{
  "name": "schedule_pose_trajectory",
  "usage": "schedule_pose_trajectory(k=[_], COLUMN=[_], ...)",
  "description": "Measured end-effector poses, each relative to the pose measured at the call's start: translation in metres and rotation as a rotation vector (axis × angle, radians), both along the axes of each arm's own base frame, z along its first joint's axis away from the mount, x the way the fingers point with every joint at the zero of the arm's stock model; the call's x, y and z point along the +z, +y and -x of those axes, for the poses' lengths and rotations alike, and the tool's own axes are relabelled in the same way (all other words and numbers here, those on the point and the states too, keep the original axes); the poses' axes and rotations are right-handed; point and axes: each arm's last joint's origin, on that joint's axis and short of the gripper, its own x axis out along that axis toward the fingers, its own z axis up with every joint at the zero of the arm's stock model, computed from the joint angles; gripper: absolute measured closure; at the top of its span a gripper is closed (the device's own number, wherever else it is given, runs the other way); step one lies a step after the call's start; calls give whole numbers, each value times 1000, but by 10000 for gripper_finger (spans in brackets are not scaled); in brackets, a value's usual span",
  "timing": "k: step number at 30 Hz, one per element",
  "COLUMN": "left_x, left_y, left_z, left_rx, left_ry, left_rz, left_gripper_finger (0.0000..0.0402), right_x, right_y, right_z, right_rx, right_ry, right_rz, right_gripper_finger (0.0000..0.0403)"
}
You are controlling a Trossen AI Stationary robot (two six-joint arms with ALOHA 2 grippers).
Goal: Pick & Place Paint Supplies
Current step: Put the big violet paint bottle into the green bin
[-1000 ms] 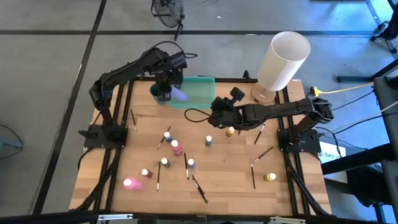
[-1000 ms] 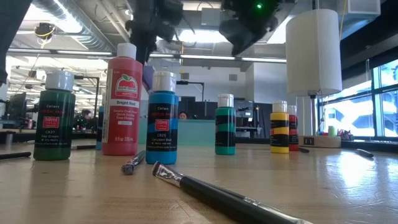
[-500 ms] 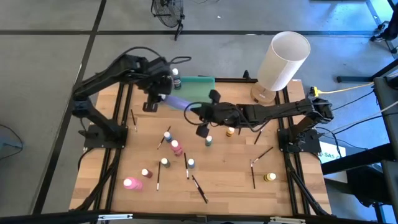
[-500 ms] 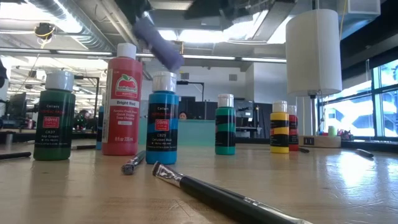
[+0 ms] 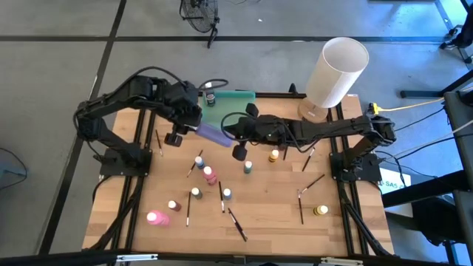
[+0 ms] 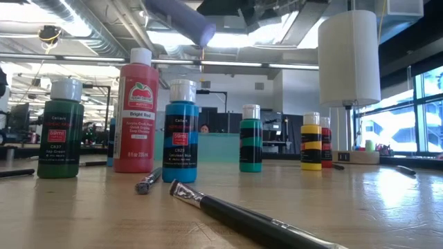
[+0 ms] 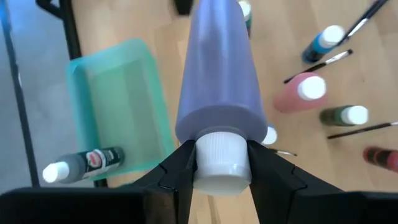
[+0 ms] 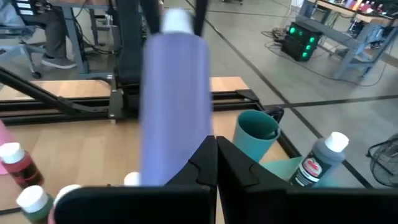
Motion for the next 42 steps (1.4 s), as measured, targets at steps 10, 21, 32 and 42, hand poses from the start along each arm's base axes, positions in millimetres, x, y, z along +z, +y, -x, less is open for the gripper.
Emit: schedule_pose_trajectory(k=[10, 21, 32, 42], left_x=[-1, -1, -1, 0], left_y=[2, 2, 2, 2], left_z=[0, 1, 0, 0], left_rx=[29, 38, 26, 22], left_ry=[17, 21, 16, 11], left_rz=[-47, -46, -50, -50], left_gripper_finger=[282, 282, 283, 283], right_x=[-2, -29, -32, -39], right_y=[10, -6, -14, -22], right_z=[1, -17, -22, -30], right_rx=[106, 53, 93, 110], right_ry=[32, 86, 56, 34], right_rz=[-4, -27, -67, -87], right_gripper_finger=[402, 402, 402, 402])
